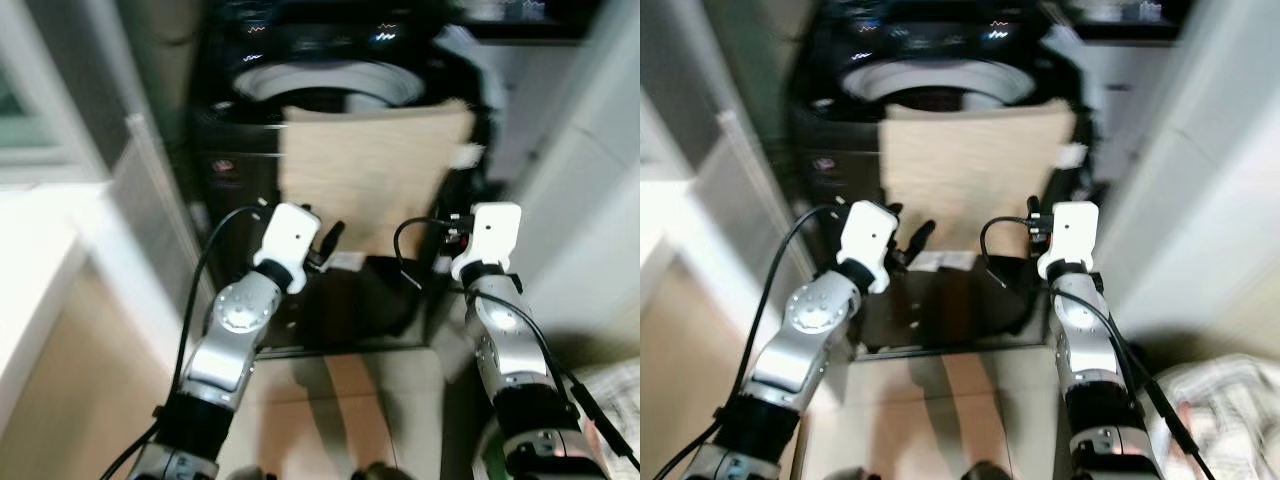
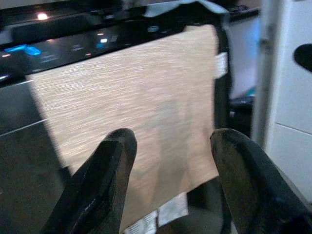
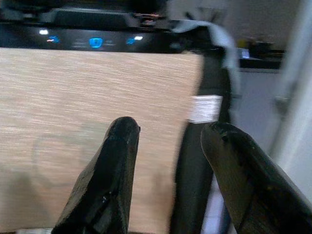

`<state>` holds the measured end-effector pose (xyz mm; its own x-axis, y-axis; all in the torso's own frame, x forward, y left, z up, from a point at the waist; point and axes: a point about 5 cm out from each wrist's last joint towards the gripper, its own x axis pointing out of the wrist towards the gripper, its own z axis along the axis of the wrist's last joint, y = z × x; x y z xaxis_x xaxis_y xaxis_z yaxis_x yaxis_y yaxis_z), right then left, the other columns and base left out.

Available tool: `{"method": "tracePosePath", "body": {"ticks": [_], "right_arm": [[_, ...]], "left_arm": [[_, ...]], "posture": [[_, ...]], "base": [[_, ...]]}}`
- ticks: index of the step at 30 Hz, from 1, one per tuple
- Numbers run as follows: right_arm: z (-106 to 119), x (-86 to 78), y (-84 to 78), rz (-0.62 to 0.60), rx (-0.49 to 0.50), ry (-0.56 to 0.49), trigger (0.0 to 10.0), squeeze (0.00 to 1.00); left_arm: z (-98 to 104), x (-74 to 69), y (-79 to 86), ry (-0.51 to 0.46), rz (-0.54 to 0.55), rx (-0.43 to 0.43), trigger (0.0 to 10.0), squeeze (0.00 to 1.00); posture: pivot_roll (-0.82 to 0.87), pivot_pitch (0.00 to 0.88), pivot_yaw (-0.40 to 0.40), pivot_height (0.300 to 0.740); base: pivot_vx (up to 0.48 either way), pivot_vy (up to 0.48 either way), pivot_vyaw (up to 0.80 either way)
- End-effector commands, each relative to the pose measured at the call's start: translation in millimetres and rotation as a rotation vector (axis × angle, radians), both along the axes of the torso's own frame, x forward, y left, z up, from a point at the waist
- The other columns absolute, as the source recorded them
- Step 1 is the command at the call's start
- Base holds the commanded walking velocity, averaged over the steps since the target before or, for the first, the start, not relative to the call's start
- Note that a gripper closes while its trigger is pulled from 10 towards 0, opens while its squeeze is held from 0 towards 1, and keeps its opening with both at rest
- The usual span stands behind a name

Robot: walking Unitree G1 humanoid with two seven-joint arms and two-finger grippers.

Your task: Clothes washing

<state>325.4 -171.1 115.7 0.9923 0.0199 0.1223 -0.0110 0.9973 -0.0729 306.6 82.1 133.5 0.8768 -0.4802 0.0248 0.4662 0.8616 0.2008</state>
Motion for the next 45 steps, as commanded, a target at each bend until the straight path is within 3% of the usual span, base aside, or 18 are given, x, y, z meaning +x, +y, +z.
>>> {"method": "tracePosePath", "body": {"ticks": [1,6,7,9,11,13,15,16,19,22,24,28,32,35,37,39,41,45], "right_arm": [[-4,-1.9,-7.1,-0.017,0.009,0.014,10.0,0.0],[-1,-4.6,-10.2,-0.042,0.035,-0.023,10.0,0.0],[0,-13.6,-24.9,-0.141,0.081,-0.057,10.0,0.0],[-14,-31.4,-32.5,-0.153,0.064,-0.02,10.0,0.0],[-34,-54.2,-37.6,-0.154,0.023,0.04,10.0,0.0],[-34,-58.8,-34.4,-0.148,0.024,0.035,10.0,0.0],[-26,-57.0,-30.6,-0.149,0.036,0.0,10.0,0.0],[-24,-57.3,-34.5,-0.175,0.054,-0.008,10.0,0.0],[-24,-61.4,-35.4,-0.174,0.042,-0.01,10.0,0.0],[-26,-64.4,-36.0,-0.187,0.049,0.001,10.0,0.0],[-27,-65.2,-36.7,-0.189,0.051,0.003,10.0,0.0],[-27,-64.4,-39.4,-0.2,0.052,0.002,10.0,0.0],[-28,-61.2,-39.9,-0.194,0.055,0.022,10.0,0.0],[-35,-40.8,-50.9,-0.237,0.159,0.141,10.0,0.0],[-22,-28.0,-62.1,-0.27,0.093,0.095,10.0,0.0],[-16,-24.7,-59.8,-0.26,0.049,0.079,10.0,0.0],[-19,-22.5,-45.5,-0.2,-0.02,0.09,10.0,0.0],[-14,-16.8,-35.5,-0.153,0.009,0.069,10.0,0.0]], "left_arm": [[1,1.3,-6.4,-0.004,-0.03,0.003,10.0,0.0],[-3,-0.3,-8.1,0.018,-0.096,0.004,10.0,0.0],[-7,2.6,1.6,0.042,-0.069,-0.028,10.0,0.0],[-15,2.2,13.1,0.083,-0.039,-0.042,10.0,0.0],[-23,-1.1,17.7,0.124,-0.039,-0.033,10.0,0.0],[-26,-0.7,16.7,0.137,-0.045,-0.042,10.0,0.0],[-28,5.4,20.9,0.254,0.013,-0.287,10.0,0.0],[-32,5.8,30.4,0.257,0.043,-0.338,10.0,0.0],[-36,-3.0,29.3,0.223,-0.011,-0.262,10.0,0.0],[-32,-1.2,24.2,0.18,-0.052,-0.183,10.0,0.0],[-27,0.8,22.7,0.162,-0.083,-0.179,10.0,0.0],[-21,-2.4,11.7,0.131,-0.182,-0.182,10.0,0.0],[-19,-0.9,6.5,0.122,-0.2,-0.175,10.0,0.0],[-19,1.8,8.0,0.12,-0.189,-0.157,10.0,0.0],[-19,5.0,8.4,0.096,-0.165,-0.086,10.0,0.0],[-16,6.4,8.2,0.088,-0.162,-0.096,10.0,0.0],[-7,7.5,9.5,0.06,-0.116,-0.187,10.0,0.0],[-8,7.0,0.6,0.071,-0.083,-0.174,10.0,0.0]], "posture": [[-0.14,0.0,0.001,0.724],[-0.14,0.0,0.016,0.724],[-0.14,0.0,0.016,0.724],[-0.15,0.0,0.023,0.724],[-0.16,0.0,0.038,0.724],[-0.18,0.0,0.05,0.724],[-0.19,0.0,0.056,0.724],[-0.2,0.0,0.062,0.724],[-0.2,0.0,0.063,0.724],[-0.21,0.0,0.068,0.724],[-0.22,0.0,0.072,0.724],[-0.23,0.0,0.086,0.724],[-0.24,0.0,0.095,0.724],[-0.24,0.0,0.096,0.724],[-0.23,0.0,0.093,0.724],[-0.22,0.0,0.089,0.724],[-0.21,0.0,0.078,0.724],[-0.21,0.0,0.072,0.724]], "base": [[0.0,0.0,-0.74],[0.0,0.0,-0.74],[0.0,0.0,-0.73],[0.0,0.0,-0.73],[0.0,0.0,-0.73],[0.0,0.0,-0.75],[0.0,0.0,-0.75],[0.0,0.0,-0.76],[0.0,0.0,-0.76],[0.0,0.0,-0.76],[0.0,-0.24,-0.76],[0.0,-0.478,-0.75],[0.0,-0.116,-0.75],[0.0,0.0,0.0],[0.0,0.0,0.0],[0.0,0.0,0.0],[0.309,0.0,0.0],[0.48,0.0,0.0]]}}
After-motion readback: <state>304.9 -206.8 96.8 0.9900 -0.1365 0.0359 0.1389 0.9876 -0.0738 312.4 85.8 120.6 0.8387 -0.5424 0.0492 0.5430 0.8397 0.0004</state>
